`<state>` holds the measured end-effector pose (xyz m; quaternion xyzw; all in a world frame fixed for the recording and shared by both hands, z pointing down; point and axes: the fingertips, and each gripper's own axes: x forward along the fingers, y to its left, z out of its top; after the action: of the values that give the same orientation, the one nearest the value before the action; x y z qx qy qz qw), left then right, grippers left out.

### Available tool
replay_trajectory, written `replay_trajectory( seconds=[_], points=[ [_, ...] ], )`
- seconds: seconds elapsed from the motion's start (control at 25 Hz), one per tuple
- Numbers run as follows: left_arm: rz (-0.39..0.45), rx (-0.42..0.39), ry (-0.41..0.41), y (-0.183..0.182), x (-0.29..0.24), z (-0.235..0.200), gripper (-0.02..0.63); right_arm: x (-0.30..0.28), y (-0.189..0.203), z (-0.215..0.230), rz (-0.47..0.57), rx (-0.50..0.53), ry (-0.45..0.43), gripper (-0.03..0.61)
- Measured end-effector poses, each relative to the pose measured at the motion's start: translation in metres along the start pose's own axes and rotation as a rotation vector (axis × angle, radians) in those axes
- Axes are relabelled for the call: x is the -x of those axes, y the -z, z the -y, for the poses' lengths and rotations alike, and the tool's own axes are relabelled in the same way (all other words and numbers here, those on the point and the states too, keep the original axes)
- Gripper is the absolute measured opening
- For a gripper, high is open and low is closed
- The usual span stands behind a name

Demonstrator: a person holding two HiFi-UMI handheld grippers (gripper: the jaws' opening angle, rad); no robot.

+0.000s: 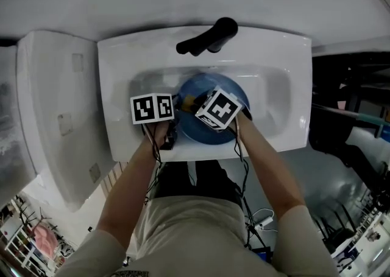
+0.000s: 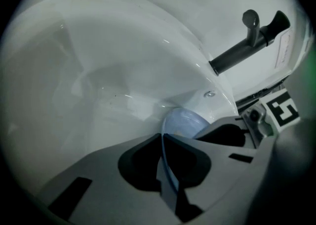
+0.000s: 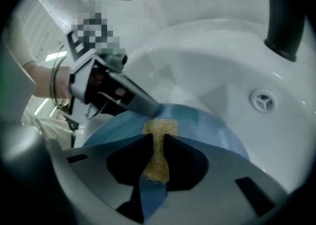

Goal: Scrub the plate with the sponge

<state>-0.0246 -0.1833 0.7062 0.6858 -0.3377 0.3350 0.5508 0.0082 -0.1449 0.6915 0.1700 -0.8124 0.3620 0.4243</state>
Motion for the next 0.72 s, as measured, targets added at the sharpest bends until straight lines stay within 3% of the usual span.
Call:
replay_trajectory(
  seconds=[0.2, 0.4, 0.6, 0.72],
  points=[
    [0.022, -0.023, 0.001, 0.001, 0.003, 0.001, 0.020, -0.004, 0.004, 0.063, 0.034, 0.013, 0.253, 0.083],
    [0.049, -0.014, -0.002, -0.002, 0.005, 0.000, 0.021, 0.025, 0.055, 0.093, -0.142, 0.051, 0.377, 0.079],
    [0.062, -0.030, -0.026, -0.005, 0.004, 0.001, 0.020, 0.058, 0.098, 0.064, -0.267, 0.040, 0.276, 0.080],
    [0.063, -0.037, -0.037, -0.007, 0.004, 0.002, 0.020, 0.072, 0.105, 0.009, -0.271, 0.014, 0.072, 0.080]
  ],
)
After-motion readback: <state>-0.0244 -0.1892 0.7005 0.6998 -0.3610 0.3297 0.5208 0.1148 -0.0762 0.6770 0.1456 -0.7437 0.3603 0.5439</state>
